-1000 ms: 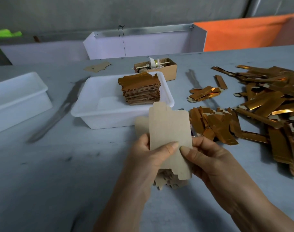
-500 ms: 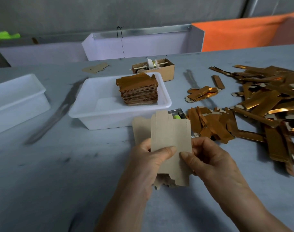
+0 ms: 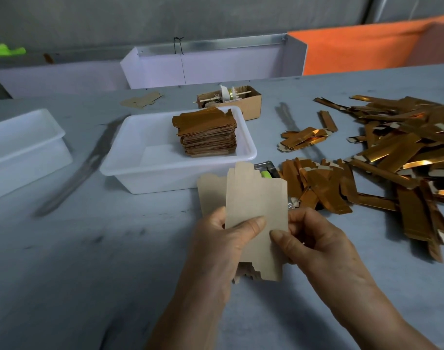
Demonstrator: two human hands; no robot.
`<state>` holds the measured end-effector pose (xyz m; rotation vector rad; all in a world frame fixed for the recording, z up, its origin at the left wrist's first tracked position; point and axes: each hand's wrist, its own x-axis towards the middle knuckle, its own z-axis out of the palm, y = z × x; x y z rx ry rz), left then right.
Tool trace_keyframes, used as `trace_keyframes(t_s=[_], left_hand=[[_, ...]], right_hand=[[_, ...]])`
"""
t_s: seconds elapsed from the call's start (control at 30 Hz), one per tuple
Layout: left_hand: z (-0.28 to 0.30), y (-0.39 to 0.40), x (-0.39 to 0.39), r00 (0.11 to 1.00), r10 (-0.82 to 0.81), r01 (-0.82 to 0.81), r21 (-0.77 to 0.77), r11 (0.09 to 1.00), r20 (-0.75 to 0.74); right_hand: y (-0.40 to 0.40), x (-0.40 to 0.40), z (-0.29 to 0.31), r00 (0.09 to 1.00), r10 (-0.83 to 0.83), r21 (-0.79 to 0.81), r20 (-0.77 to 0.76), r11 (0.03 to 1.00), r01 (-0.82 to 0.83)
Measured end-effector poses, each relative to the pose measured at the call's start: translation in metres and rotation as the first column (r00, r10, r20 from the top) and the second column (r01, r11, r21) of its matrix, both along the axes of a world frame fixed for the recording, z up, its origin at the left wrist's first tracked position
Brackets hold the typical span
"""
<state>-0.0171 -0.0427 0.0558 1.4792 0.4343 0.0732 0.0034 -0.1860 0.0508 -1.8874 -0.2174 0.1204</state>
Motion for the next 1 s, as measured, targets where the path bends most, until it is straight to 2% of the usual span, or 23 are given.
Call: trace_keyframes(t_s=[0.07,0.13,0.2,0.3,0.4,0.57,0.7,0.83,0.87,0.93,1.0], left_hand=[[-0.001,-0.002,0.0,1.0,0.012,-0.012,0.001,1.0,-0.011],[-0.002,-0.005,0.001,0.999,0.035,-0.035,-0.013,0.999,-0.005],[-0.005,-0.01,0.002,0.998,0.062,-0.062,-0.013,0.998,0.006],[-0.009,-0.014,0.003,0.994,0.108,-0.108,-0.001,0.994,0.02],[-0.009,-0.013,0.0,0.996,0.076,-0.075,-0.035,0.997,0.038],[-0.003,-0.017,-0.004,0.998,-0.005,0.006,-0.004,1.0,0.069],[0.004,-0.016,-0.008,0.975,-0.185,0.175,0.085,0.981,0.123],[-0.004,-0.011,-0.008,0.981,-0.159,0.123,0.275,0.954,0.115],[-0.005,-0.01,-0.008,0.981,-0.168,0.13,0.307,0.943,0.098],[-0.004,-0.007,-0.01,0.974,-0.22,0.195,0.29,0.937,0.055],[0.001,-0.007,-0.012,0.957,-0.29,0.278,0.239,0.93,0.012]], right_hand=[[0.001,-0.003,-0.002,0.995,-0.014,-0.108,0.094,0.994,0.024],[0.006,-0.008,0.0,0.965,-0.004,-0.206,0.264,0.977,0.061],[0.011,-0.013,-0.002,0.929,0.011,-0.222,0.37,0.972,0.077],[0.016,-0.018,0.001,0.947,0.012,-0.155,0.321,0.987,0.041],[0.016,-0.021,0.001,0.941,0.05,-0.087,0.336,0.996,-0.021],[0.017,-0.025,-0.004,0.886,0.046,-0.204,0.461,0.977,0.055],[0.015,-0.021,-0.001,0.927,0.036,-0.211,0.373,0.976,0.047],[0.011,-0.017,-0.001,0.939,0.125,-0.282,0.32,0.959,-0.031],[0.009,-0.015,-0.001,0.961,0.104,-0.253,0.256,0.967,-0.037],[0.004,-0.01,0.004,0.999,0.01,-0.055,0.039,0.998,-0.008],[-0.002,-0.002,0.006,0.989,0.016,0.148,-0.149,0.989,0.006]])
